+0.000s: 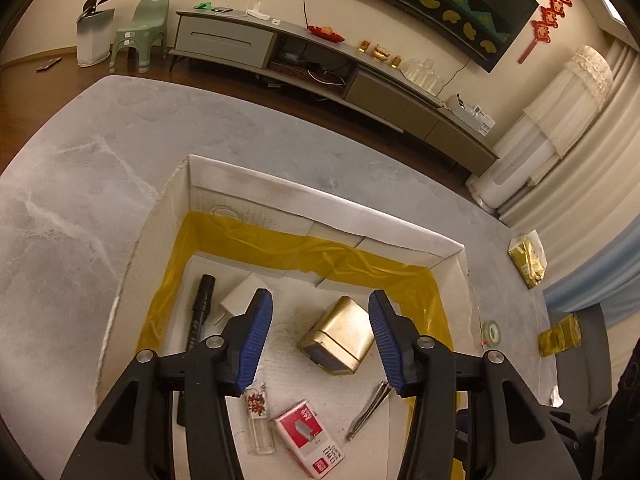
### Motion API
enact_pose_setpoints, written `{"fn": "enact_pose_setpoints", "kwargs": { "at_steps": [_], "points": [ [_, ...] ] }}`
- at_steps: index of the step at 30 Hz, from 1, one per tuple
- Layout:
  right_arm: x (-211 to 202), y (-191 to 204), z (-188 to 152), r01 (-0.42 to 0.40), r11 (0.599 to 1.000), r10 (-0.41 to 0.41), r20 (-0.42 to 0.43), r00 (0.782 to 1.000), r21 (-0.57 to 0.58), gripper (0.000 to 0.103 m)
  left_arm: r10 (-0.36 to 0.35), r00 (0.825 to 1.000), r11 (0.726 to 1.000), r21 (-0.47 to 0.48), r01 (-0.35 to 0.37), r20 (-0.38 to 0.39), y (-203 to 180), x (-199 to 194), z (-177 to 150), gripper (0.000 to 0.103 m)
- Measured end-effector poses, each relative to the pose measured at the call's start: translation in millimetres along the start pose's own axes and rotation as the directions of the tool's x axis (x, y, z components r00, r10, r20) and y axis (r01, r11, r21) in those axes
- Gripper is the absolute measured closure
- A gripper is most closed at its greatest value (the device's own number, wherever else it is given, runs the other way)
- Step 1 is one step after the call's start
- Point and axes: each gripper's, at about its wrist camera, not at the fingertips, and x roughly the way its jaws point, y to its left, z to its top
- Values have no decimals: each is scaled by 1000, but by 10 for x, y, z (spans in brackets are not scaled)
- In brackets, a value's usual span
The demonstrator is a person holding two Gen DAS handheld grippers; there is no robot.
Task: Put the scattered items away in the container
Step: 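Withdraw both open tools from the box toward the table items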
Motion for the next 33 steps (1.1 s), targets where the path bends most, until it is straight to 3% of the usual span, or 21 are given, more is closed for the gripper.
{"fn": "enact_pose_setpoints", "kwargs": {
  "at_steps": [9,22,33],
  "points": [
    [-67,110,-127,-34,999,34,-31,999,-2,82,46,999,999,5,-46,-16,143,-313,-234,51],
    [-207,300,-327,-49,999,49,-46,998,-5,78,76,997,984,164,-69,-34,-210,-656,-810,51],
    [-388,356,-526,-50,999,50,-37,998,6,77,87,996,976,200,-84,-4,-405,-875,-1010,51]
  ]
}}
